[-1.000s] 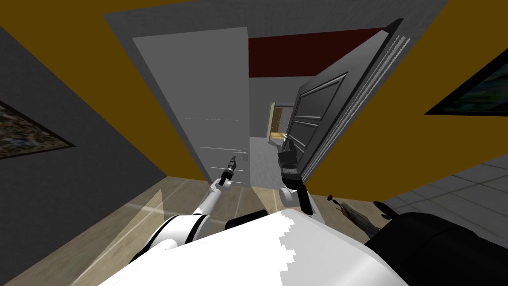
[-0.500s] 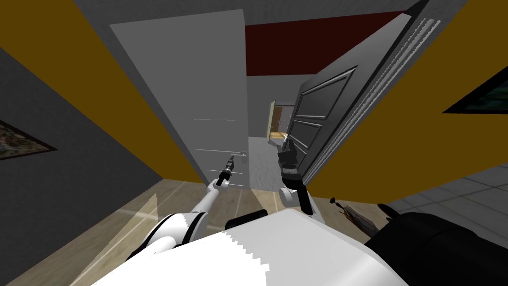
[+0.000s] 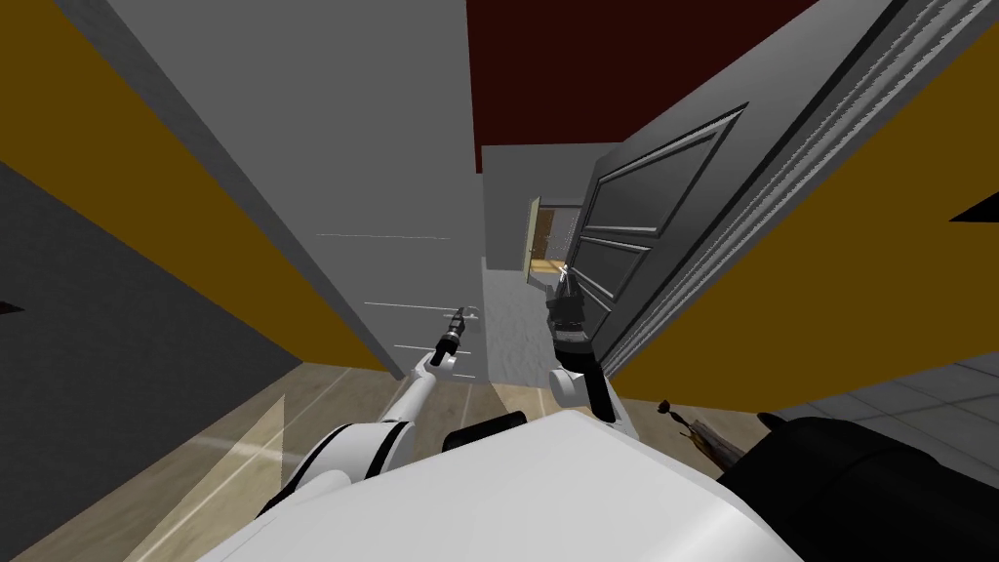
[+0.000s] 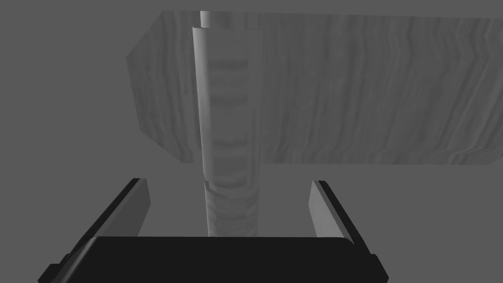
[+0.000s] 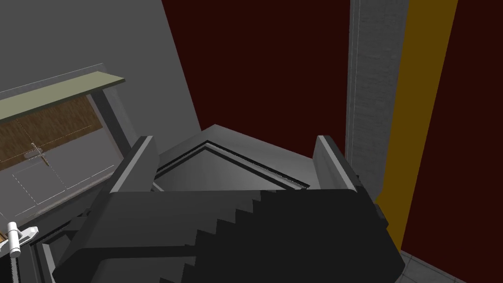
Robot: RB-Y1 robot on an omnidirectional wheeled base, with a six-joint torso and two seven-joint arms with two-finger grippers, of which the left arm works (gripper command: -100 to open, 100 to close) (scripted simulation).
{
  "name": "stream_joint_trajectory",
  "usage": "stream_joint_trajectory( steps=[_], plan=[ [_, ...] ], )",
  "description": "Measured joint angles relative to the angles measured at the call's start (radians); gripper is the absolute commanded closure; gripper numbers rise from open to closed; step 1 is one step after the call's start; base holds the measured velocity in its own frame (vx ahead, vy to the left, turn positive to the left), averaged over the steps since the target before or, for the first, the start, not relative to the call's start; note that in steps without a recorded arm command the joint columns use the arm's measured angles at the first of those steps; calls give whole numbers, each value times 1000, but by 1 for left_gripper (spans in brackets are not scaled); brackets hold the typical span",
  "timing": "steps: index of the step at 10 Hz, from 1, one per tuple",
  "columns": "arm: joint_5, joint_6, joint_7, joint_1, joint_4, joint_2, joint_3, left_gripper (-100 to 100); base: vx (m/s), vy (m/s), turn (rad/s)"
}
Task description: Push the door open
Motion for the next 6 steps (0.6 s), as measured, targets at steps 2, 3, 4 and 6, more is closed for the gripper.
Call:
stream_joint_trajectory(
  steps=[2,3,4,6],
  plan=[
    [0,0,0,0,-1,-1,0,100,-18,5,-11],
    [1,0,1,-1,-1,-1,0,100,-15,9,-7],
    [0,1,1,-1,0,-1,0,100,-9,5,1],
    [0,1,0,1,1,-1,-1,100,-3,1,1]
  ],
)
